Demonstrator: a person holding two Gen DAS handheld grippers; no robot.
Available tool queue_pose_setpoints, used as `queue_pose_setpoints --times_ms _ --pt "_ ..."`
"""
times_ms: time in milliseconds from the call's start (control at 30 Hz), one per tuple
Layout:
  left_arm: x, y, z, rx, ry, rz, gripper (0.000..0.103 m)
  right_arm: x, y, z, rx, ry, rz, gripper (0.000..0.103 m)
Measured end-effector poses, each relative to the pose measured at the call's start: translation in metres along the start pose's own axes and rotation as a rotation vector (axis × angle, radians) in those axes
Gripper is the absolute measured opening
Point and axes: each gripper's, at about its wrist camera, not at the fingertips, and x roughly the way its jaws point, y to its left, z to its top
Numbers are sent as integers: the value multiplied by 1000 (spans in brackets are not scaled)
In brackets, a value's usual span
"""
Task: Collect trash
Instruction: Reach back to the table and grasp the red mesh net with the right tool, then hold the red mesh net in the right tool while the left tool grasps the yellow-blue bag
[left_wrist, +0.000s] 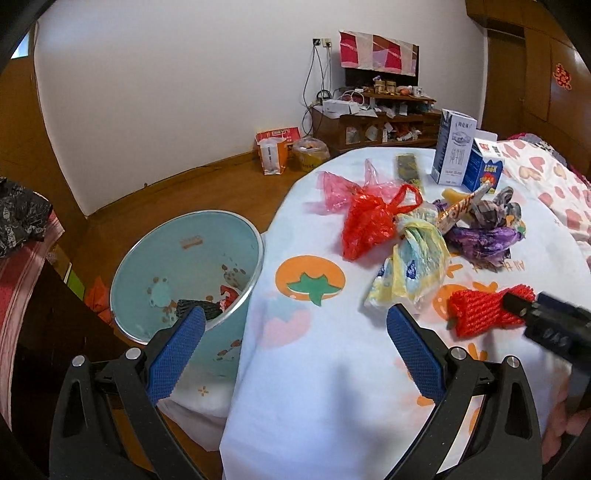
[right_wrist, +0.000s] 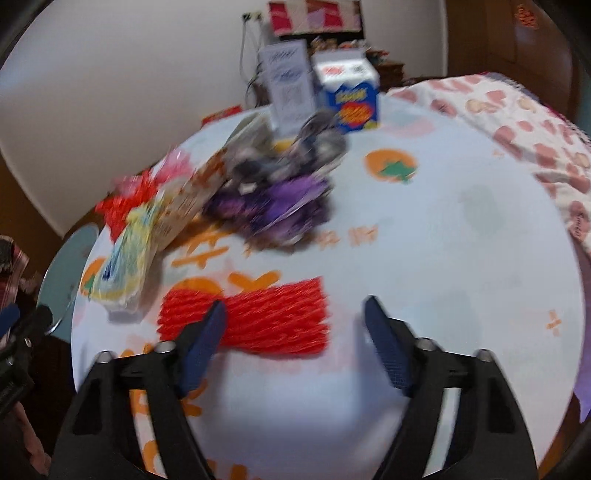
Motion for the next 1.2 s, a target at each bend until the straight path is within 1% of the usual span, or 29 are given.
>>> queue_pose_setpoints --times_ms 33,100,167,200,233,267,367,433,600,633,700,767,800,833,867,933,1000,1033,1067,1133,1200 --pt "0 2 1 -6 -2 5 96 1 3 -1 -7 0 13 55" --pt "2 8 3 -21 0 13 96 -1 8 0 -32 -6 35 46" --pt "5 13 4 -34 5 23 95 -5 11 -1 -54 -18 29 35" --pt "7 16 5 -41 8 27 95 -6 11 -1 -55 -22 28 24" --pt "8 17 6 -47 11 28 93 -7 10 0 -55 -27 30 18" --pt "10 19 7 -57 15 20 90 -10 8 1 -53 -35 35 15" --pt "10 17 10 -66 14 -29 88 -20 2 6 -36 -71 25 14" --pt "11 10 13 -53 5 -49 88 -32 -4 12 -27 -124 -6 14" --pt "20 -25 24 -2 -18 -136 86 -64 -23 27 -6 -246 -101 14" --pt "25 -37 26 15 -21 -165 86 -69 -27 28 4 -258 -104 14" --pt "35 -55 28 37 -9 -187 84 -75 -34 31 22 -267 -99 14" --pt "45 -70 30 57 18 -200 72 -79 -36 32 23 -271 -100 14" --pt "49 -76 30 66 28 -204 71 -80 -37 32 21 -270 -99 14" --pt "53 -82 29 76 37 -207 67 -80 -36 32 21 -267 -96 14" --pt "57 -87 28 83 43 -212 58 -80 -36 32 21 -264 -90 14" --pt "60 -92 26 94 51 -215 50 -80 -35 30 19 -261 -86 14" --pt "56 -94 25 112 35 -216 36 -79 -31 28 16 -261 -86 14" --pt "52 -94 26 124 26 -217 33 -78 -30 28 16 -261 -85 14" --pt "48 -93 27 133 15 -219 27 -79 -29 28 16 -262 -85 14" --pt "40 -91 28 137 5 -232 9 -79 -27 28 19 -264 -86 14" --pt "30 -86 28 128 6 -255 9 -82 -25 28 19 -272 -87 14"
